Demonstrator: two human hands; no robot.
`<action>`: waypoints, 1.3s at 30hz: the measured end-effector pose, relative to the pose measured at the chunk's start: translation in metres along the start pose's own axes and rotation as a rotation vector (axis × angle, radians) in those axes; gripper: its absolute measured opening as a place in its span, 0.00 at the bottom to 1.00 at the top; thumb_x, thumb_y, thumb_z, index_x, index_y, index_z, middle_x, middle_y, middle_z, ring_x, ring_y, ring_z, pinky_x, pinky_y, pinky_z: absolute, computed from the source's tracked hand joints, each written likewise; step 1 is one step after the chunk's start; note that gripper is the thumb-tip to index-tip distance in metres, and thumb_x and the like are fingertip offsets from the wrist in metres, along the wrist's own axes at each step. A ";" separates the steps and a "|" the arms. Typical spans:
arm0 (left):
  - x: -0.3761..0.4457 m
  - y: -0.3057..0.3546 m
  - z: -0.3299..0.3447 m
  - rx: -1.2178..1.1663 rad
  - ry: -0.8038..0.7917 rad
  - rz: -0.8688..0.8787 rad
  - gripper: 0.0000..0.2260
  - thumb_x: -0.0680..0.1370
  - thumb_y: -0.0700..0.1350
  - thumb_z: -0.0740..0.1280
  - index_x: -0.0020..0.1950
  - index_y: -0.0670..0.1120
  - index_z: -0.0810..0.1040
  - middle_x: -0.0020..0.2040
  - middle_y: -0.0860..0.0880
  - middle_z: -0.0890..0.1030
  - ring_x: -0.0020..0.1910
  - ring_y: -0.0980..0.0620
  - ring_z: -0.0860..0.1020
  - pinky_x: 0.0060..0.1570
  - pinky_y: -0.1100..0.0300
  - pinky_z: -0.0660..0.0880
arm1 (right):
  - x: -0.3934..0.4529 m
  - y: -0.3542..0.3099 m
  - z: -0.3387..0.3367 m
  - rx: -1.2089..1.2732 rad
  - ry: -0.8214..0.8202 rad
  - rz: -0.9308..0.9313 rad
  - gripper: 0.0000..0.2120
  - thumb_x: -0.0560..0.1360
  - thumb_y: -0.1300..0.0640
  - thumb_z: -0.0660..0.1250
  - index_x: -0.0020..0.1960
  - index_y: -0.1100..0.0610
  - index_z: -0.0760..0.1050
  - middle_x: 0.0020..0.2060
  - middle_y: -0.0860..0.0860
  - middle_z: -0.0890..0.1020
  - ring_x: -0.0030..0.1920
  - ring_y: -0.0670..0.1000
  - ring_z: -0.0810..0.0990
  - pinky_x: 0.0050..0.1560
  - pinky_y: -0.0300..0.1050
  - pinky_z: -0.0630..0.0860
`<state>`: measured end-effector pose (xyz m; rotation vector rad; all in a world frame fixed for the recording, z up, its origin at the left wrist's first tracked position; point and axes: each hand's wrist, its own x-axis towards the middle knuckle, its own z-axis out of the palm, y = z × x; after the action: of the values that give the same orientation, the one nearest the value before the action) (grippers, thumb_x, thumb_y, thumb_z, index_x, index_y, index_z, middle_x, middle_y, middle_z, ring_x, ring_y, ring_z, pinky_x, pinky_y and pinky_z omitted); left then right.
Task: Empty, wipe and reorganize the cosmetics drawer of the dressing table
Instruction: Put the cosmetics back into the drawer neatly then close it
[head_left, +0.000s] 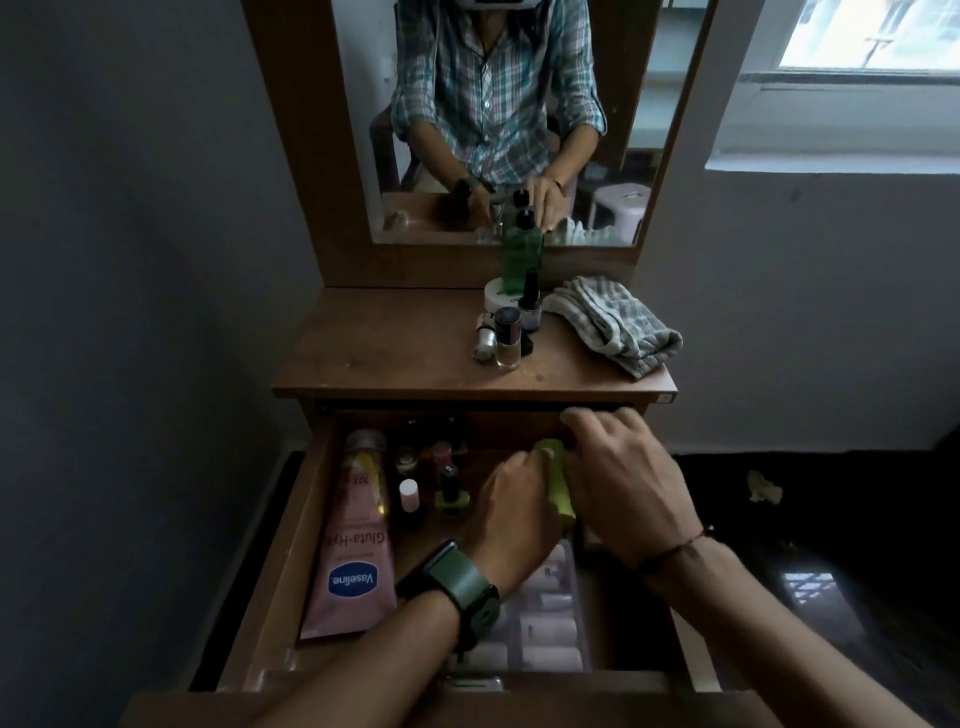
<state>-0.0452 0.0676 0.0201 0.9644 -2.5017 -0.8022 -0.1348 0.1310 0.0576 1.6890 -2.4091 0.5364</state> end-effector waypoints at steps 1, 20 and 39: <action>0.002 0.004 -0.009 -0.041 0.071 0.011 0.12 0.74 0.35 0.61 0.56 0.41 0.76 0.54 0.42 0.78 0.53 0.44 0.77 0.52 0.55 0.73 | 0.009 -0.004 -0.008 0.090 0.058 0.024 0.11 0.68 0.60 0.62 0.48 0.62 0.77 0.41 0.57 0.83 0.44 0.60 0.79 0.42 0.50 0.77; 0.109 -0.038 -0.109 0.443 -0.108 0.242 0.19 0.74 0.32 0.61 0.63 0.44 0.74 0.60 0.38 0.69 0.58 0.40 0.70 0.51 0.54 0.68 | 0.111 -0.029 -0.004 0.319 0.046 0.136 0.15 0.71 0.59 0.67 0.57 0.58 0.73 0.53 0.58 0.80 0.54 0.59 0.76 0.47 0.44 0.68; -0.075 -0.063 -0.118 0.024 0.085 0.040 0.11 0.71 0.41 0.71 0.52 0.46 0.77 0.50 0.53 0.76 0.47 0.58 0.74 0.45 0.77 0.67 | -0.004 -0.058 -0.002 0.638 -0.025 0.082 0.15 0.68 0.62 0.72 0.54 0.58 0.75 0.43 0.48 0.79 0.43 0.45 0.77 0.40 0.23 0.68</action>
<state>0.0979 0.0362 0.0651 0.9338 -2.4547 -0.7052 -0.0799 0.1178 0.0701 1.8011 -2.4889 1.4241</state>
